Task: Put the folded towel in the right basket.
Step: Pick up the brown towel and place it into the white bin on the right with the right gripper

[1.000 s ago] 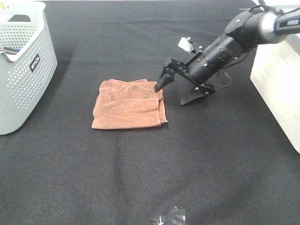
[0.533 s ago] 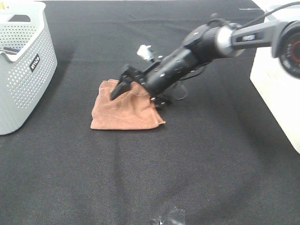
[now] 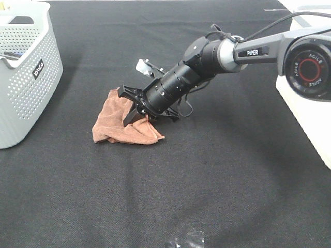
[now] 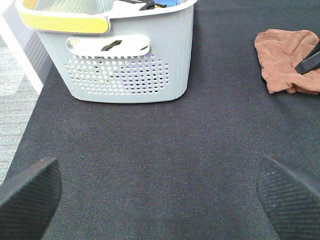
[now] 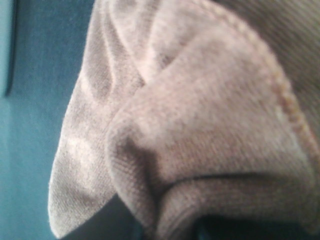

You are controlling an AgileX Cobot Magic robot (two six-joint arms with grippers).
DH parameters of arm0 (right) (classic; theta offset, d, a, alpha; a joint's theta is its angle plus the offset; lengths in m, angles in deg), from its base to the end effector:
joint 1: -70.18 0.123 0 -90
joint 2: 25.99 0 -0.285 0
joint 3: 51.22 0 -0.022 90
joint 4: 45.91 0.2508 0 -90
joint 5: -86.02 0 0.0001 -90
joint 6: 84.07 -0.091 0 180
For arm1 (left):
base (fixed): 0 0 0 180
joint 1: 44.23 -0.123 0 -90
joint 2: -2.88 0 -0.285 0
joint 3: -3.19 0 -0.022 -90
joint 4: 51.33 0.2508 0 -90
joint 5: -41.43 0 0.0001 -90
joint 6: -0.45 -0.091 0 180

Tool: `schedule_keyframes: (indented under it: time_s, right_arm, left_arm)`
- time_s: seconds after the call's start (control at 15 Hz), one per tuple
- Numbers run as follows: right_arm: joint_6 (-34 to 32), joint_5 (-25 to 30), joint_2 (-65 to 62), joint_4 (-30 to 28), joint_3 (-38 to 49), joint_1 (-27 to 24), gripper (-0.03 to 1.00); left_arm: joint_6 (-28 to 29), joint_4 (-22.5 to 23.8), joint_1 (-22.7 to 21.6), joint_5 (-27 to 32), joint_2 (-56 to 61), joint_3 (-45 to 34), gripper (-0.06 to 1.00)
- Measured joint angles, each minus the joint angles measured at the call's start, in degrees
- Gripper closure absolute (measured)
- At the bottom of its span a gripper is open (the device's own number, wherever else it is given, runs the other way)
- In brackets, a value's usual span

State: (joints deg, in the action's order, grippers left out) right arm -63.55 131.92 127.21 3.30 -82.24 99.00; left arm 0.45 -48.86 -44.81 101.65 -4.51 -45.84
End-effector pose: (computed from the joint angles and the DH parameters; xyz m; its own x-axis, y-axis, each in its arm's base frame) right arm 0.4222 0.2888 0.0667 -0.9487 -0.2202 -0.2268 -0.3141 0.7363 0.5993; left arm -0.0046 0.0034 0.2759 -0.4488 0.0169 -0.8935 -0.0339 0.9988 0.0359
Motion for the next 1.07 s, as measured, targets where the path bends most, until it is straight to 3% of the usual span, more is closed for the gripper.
schedule_keyframes:
  time_s: [0.2,0.27,0.4,0.53,0.8,1.07]
  right_arm:
    - [0.0,7.33,1.2,-3.84,-6.99,0.34,0.81]
    - [-0.06,13.92,1.26,-6.53,-12.49,0.52,0.81]
    - [-2.35,22.0,1.26,-10.71,-21.31,0.57,0.81]
    - [-8.14,22.98,0.46,-16.44,-31.11,0.63,0.81]
    - [-11.12,23.61,-9.57,-21.66,-35.41,-0.8,0.81]
    - [-15.13,24.01,-24.69,-33.52,-35.52,-8.71,0.81]
  left_arm:
    - [0.0,0.29,0.0,0.0,0.0,0.0,-0.04]
    - [0.0,0.4,0.0,0.0,0.0,0.0,-0.04]
    - [0.0,0.4,0.0,0.0,0.0,0.0,-0.04]
    - [0.0,0.4,0.0,0.0,0.0,0.0,-0.04]
    - [0.0,0.74,0.0,0.0,0.0,0.0,-0.04]
    - [0.0,0.8,0.0,0.0,0.0,0.0,-0.04]
